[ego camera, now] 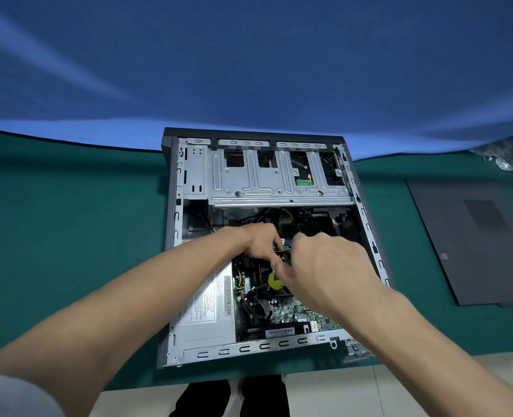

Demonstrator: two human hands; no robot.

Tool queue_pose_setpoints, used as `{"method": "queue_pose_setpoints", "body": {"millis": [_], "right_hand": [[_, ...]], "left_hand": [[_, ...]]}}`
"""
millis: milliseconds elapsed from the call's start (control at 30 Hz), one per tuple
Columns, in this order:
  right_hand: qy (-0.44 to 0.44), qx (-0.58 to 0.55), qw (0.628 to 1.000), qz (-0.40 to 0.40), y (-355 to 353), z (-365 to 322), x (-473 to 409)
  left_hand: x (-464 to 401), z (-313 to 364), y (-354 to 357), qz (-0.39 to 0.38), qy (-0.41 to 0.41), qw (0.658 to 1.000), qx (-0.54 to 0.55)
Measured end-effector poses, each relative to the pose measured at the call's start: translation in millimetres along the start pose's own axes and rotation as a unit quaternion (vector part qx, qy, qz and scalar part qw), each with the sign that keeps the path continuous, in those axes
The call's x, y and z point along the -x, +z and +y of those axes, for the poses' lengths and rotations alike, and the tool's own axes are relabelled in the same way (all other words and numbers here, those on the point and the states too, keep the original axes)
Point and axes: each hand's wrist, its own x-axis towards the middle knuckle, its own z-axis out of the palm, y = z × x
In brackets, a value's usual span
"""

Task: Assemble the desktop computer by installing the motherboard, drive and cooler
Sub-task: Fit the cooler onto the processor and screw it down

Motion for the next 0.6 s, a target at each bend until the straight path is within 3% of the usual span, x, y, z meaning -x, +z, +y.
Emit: {"method": "queue_pose_setpoints", "body": {"millis": [133,267,400,600], "right_hand": [[-0.022,-0.012,0.999,-0.03,3.4,1.7,2.9],[0.026,0.018,0.999,0.024,4.8,4.4,-0.1],[0.015,-0.029,0.999,-0.031,7.9,5.3,2.2],[0.012,-0.007,0.996,0.088,17.5,-3.6,2.1]], "left_hand": [[-1.8,-1.6,0.9,-0.003,-0.001,1.0,0.028],[-3.9,-0.6,0.6,-0.016,-0.015,0.999,0.041],[-4.7,-2.1,2.1,-0.002,-0.017,0.999,0.042],[0.7,2.4,-0.2,-0.005,-0.01,1.0,0.025]]}}
